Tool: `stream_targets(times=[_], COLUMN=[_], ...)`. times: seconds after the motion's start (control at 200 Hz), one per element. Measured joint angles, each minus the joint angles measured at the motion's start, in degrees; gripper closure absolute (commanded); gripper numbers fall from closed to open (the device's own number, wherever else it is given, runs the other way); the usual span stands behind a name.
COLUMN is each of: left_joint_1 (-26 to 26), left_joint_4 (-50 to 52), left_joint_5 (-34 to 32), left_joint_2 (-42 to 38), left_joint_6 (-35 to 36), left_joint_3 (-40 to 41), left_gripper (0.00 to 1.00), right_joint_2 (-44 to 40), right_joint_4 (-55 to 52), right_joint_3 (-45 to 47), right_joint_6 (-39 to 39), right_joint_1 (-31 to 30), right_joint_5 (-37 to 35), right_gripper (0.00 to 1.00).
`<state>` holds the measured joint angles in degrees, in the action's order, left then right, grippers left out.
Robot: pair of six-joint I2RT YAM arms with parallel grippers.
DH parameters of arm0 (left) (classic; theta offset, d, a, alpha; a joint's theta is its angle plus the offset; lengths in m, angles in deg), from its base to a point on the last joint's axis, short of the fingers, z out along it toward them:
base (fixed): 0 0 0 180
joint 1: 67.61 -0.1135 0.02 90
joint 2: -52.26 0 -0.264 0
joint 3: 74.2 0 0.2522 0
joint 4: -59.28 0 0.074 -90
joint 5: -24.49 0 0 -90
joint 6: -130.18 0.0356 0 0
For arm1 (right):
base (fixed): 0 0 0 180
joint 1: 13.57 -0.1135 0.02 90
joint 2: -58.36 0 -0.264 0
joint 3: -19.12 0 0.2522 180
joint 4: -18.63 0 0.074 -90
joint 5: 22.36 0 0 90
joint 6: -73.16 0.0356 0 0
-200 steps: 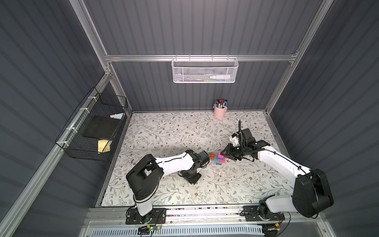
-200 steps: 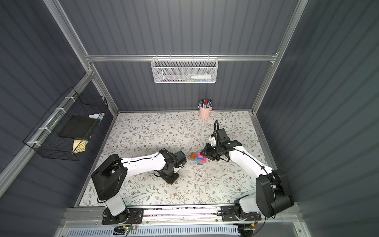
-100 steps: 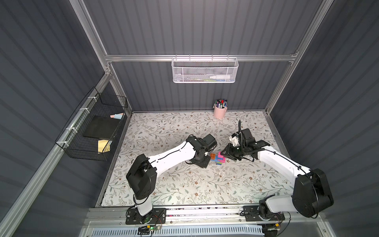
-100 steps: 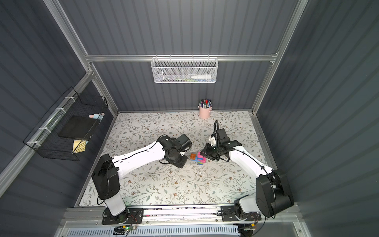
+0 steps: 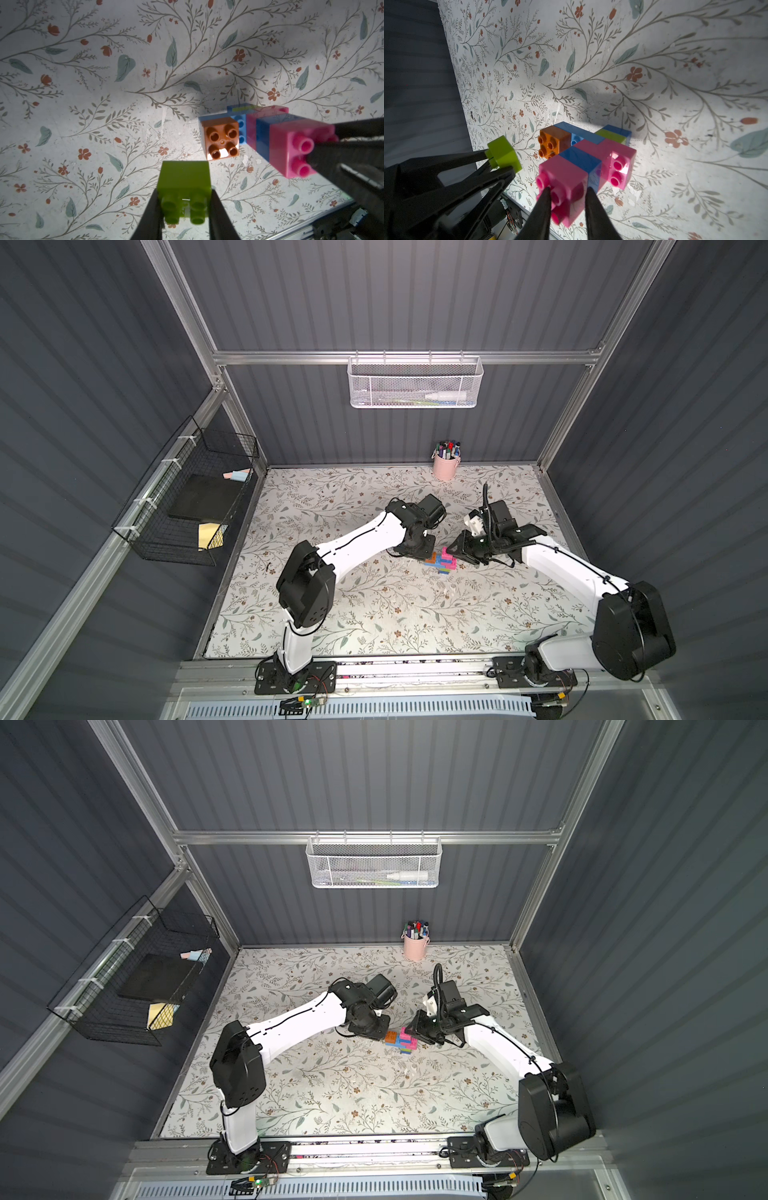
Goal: Assemble the number 4 with lego
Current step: Pick up the lego brick from the center of the board, then assemble the lego brick with the lego brick.
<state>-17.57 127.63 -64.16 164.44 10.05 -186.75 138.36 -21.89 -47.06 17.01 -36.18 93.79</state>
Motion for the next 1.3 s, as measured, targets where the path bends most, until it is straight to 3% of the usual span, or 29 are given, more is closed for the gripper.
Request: stream_targets(times=[0.61, 1.301], left_joint_1=[0.0, 0.2], left_joint_4=[1.7, 5.0], left_joint_5=[4.0, 5.7], left_joint_2=[4.4, 8.3], left_joint_6=[-2.4, -2.5], left_joint_3=[-7.4, -11.5], left_gripper=[0.93, 0.93], right_joint_2=[-0.9, -6.3], right_joint_4=[3.2, 12.1], right_joint_3=[2.2, 9.8], right_joint_6=[0.9, 8.2], right_joint_1=[0.0, 0.1], right_joint_5=[0.6, -0.9], right_gripper=[0.7, 0.7])
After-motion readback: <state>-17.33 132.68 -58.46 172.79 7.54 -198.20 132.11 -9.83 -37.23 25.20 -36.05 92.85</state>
